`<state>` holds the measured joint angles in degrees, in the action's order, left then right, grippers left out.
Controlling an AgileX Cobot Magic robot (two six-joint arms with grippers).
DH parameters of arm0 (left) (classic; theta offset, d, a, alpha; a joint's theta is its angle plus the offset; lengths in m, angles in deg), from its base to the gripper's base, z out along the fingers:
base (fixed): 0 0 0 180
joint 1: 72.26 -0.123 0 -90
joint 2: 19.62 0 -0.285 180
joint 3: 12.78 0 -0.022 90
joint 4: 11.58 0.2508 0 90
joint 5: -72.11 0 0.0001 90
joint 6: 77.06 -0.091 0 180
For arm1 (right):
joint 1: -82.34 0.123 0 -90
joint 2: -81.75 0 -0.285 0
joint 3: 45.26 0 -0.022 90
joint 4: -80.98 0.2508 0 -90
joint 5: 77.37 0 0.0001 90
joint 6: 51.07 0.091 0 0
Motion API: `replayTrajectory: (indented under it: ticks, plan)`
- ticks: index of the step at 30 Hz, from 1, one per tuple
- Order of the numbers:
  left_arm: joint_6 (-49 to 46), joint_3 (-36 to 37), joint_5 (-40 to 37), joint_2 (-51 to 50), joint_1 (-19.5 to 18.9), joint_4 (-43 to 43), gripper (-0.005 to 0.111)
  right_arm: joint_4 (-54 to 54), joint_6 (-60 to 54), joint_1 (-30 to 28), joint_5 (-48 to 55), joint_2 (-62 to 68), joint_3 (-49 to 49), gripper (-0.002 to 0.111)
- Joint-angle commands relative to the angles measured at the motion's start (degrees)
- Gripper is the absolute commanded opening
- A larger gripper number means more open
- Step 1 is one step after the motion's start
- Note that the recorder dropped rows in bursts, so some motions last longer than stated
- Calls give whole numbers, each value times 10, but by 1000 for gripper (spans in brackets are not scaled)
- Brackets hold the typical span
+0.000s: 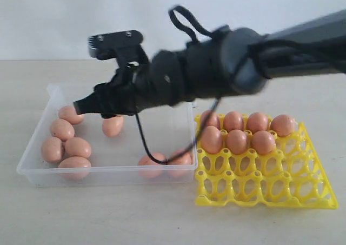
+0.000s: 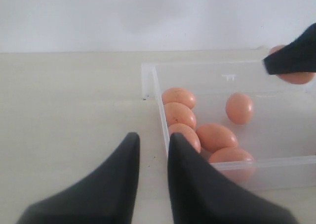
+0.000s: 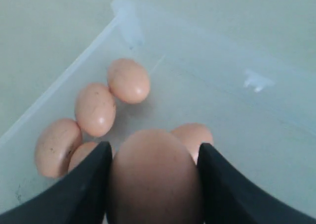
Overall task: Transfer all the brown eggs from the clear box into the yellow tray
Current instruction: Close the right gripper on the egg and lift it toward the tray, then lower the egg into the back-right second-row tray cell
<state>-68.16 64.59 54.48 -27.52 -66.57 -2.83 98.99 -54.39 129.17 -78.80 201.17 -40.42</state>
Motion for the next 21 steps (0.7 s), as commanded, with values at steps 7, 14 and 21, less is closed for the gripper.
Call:
replayTrajectory:
  ticks: [7, 14, 21]
  plan:
    - [5, -2, 0, 1, 2, -3, 22, -300, 445, -229, -424, -247, 377, 0]
    - [5, -2, 0, 1, 2, -3, 22, -929, 815, -531, -665, -230, 336, 0]
    - [5, -2, 0, 1, 2, -3, 22, -1148, 852, -575, -590, -229, 337, 0]
